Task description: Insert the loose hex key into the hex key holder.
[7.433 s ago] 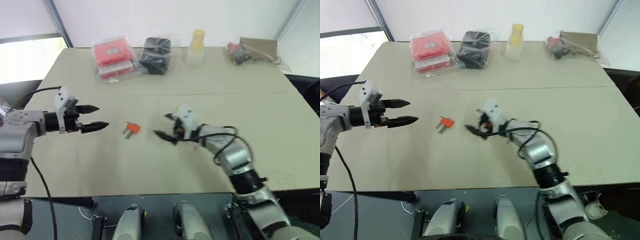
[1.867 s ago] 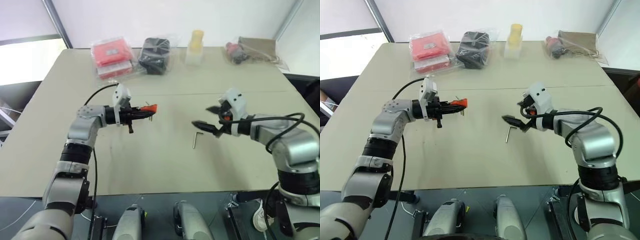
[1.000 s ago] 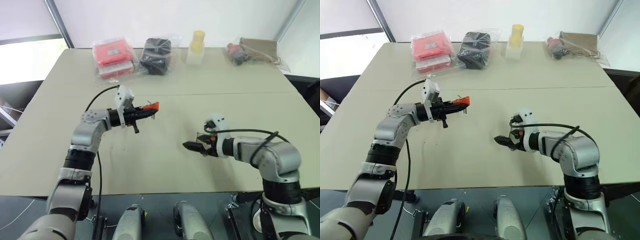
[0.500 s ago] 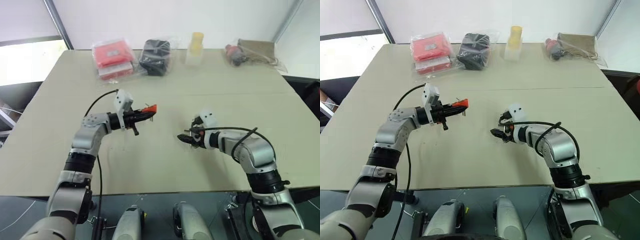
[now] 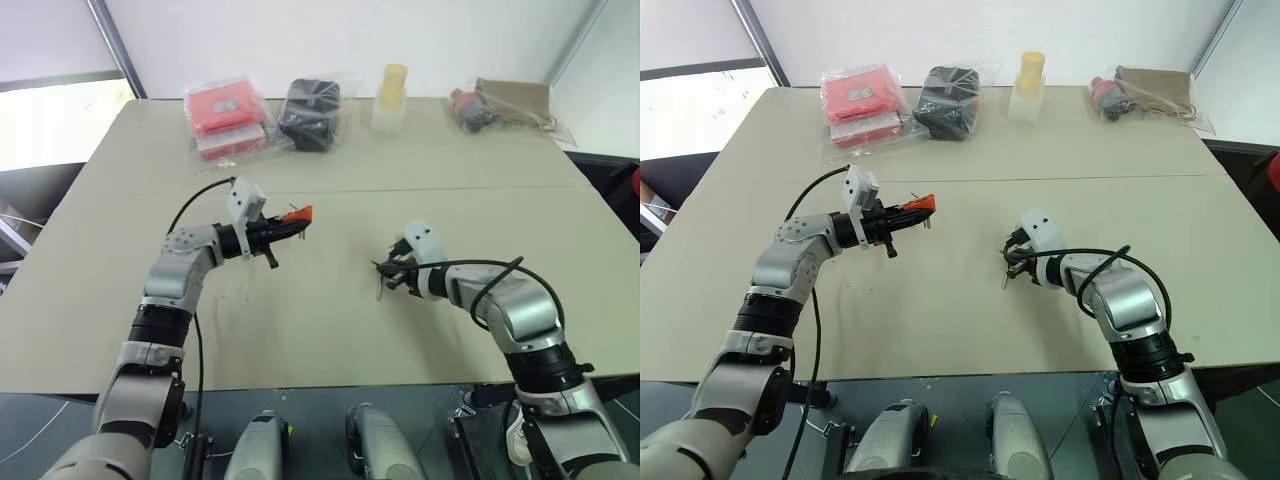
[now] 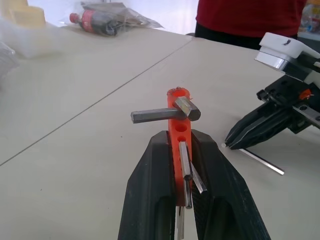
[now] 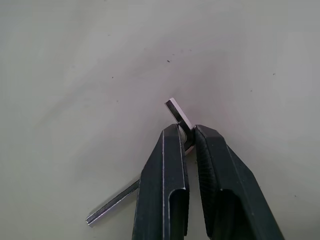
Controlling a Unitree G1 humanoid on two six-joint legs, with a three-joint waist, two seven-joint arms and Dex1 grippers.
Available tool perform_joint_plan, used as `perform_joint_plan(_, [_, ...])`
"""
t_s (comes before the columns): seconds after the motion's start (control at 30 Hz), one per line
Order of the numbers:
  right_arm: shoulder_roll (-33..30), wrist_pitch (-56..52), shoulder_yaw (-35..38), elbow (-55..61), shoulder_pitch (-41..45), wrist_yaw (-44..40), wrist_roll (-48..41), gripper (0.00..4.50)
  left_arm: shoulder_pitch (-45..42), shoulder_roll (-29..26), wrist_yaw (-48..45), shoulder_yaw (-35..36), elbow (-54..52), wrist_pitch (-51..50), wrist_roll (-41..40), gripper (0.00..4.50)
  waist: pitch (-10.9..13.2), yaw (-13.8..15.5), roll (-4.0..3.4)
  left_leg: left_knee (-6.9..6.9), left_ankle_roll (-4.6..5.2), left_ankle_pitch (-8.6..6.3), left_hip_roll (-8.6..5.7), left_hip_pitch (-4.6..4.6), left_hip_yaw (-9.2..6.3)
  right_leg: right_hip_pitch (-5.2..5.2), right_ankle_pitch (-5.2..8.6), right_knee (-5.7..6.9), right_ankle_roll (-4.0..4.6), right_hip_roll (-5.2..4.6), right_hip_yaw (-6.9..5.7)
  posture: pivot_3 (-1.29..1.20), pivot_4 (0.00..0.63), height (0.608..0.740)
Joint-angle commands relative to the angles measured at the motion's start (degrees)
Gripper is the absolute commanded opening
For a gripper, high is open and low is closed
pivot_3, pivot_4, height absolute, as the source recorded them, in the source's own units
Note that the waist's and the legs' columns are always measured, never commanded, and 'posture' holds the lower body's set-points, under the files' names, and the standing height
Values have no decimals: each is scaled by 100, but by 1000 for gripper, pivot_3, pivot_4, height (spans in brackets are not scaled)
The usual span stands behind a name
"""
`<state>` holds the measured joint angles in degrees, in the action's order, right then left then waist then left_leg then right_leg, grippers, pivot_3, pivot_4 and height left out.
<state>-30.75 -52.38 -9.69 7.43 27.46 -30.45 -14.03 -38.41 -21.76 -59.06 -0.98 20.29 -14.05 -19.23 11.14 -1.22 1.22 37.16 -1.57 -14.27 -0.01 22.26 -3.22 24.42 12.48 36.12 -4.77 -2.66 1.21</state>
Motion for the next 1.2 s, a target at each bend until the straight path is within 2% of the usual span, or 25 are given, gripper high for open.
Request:
perform_joint_plan(0.03, [83, 1119, 70, -199, 260, 3, 287, 99, -196, -59, -190, 11, -16, -38, -77, 0, 3, 0, -3, 0, 0, 0, 0, 0, 0, 1, 0, 0, 0, 0, 0, 0, 150, 740])
perform_joint_plan(0.13, [180, 2117, 421, -426, 717, 47, 362, 99, -281, -201, -566, -80, 60, -306, -130, 0, 13, -10, -16, 2, 0, 0, 0, 8, 3, 10, -1, 1, 0, 1, 2, 0, 150, 740])
perform_joint_plan(0.27, [139, 3076, 441, -670, 1086, -5, 654, 99, -568, -198, -820, -98, 439, -247, -49, 0, 13, 30, -16, -2, 0, 0, -1, 16, 4, 19, 0, 0, -2, 0, 1, 0, 150, 740])
perform_joint_plan(0.6, [424, 5626, 338, -1186, 1771, 548, 1718, 99, -1700, 186, -1480, 98, 1217, -1024, -564, 0, 15, 16, -14, -3, 0, 0, -8, 26, 5, 19, 3, -9, -8, -10, -1, 0, 150, 740])
perform_joint_plan(0.87, [622, 6146, 353, -1317, 1925, 846, 2124, 99, -1938, 332, -1759, -88, 1497, -895, -369, 0, 15, -2, -14, -8, 0, 0, -6, 20, 2, 19, 3, -3, -7, -5, 1, 0, 150, 740])
perform_joint_plan(1.2, [744, 6194, 362, -1091, 1794, 770, 2183, 99, -2258, 531, -1523, 107, 2158, -381, -212, 0, 15, 12, -14, -6, 0, 0, -7, 21, 2, 19, 3, -3, -7, -6, 1, 0, 150, 740])
